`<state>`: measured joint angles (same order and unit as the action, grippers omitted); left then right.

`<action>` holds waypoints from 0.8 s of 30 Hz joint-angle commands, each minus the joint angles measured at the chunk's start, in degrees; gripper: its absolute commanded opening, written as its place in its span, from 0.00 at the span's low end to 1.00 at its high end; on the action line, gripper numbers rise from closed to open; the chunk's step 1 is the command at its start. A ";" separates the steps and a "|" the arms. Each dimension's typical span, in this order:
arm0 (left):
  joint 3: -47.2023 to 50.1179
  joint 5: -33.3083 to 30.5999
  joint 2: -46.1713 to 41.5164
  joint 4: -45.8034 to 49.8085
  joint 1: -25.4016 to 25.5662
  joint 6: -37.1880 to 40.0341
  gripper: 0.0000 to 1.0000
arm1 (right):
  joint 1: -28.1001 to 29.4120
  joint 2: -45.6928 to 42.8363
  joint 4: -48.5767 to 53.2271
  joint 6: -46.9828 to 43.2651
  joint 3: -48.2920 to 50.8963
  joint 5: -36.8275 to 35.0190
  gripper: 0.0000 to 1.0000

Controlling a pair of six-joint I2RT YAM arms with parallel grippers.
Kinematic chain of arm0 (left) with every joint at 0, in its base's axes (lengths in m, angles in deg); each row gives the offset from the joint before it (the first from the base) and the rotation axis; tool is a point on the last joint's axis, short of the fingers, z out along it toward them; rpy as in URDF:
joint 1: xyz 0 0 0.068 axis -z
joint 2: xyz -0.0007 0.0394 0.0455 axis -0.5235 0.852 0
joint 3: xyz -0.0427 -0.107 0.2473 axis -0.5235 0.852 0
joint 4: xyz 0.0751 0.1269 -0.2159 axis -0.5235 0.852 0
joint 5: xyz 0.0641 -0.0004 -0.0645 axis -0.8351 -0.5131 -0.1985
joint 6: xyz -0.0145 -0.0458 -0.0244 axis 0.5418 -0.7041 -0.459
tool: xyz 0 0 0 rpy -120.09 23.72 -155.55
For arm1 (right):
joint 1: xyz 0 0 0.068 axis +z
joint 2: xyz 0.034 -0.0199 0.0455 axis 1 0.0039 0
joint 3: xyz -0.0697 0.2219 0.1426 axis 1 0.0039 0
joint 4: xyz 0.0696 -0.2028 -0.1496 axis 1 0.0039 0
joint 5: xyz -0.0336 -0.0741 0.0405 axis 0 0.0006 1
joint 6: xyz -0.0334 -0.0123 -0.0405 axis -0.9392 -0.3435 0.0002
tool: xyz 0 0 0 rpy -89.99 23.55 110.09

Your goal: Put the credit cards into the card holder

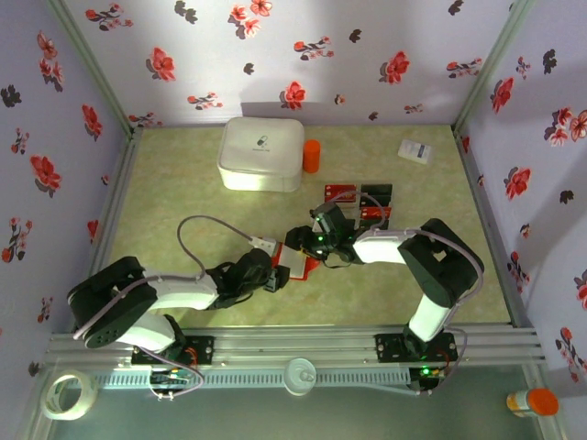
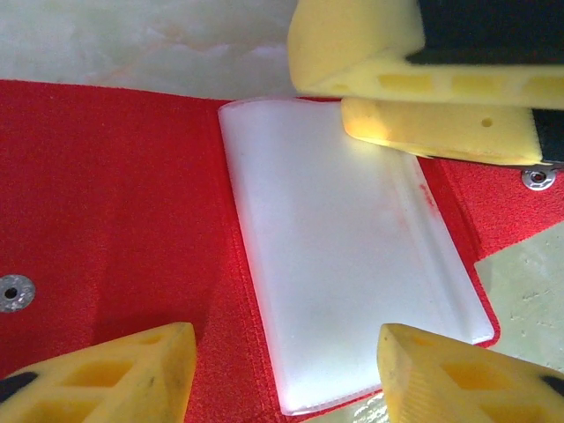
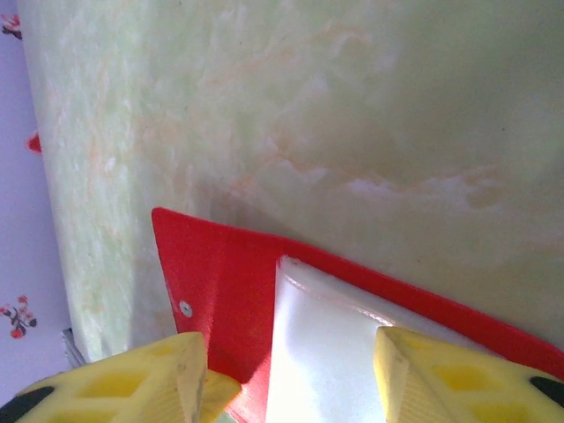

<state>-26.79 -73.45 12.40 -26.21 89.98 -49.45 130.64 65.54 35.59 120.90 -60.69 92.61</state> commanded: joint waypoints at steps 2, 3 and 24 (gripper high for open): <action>0.74 -1.45 0.75 -2.46 0.38 -0.48 0.64 | -0.26 2.05 7.84 -2.86 -1.92 -0.78 0.51; 0.82 -1.46 0.88 -2.64 0.35 -0.51 0.65 | -0.26 2.21 8.10 -2.99 -2.22 -0.71 0.50; 1.01 -2.26 3.73 -2.36 0.32 -1.79 0.59 | 2.29 5.42 9.05 -2.03 -7.51 0.02 0.48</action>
<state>-26.29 -74.93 14.44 -29.34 89.98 -50.26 132.28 69.32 41.60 119.19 -67.25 92.86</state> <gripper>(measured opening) 0.599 0.480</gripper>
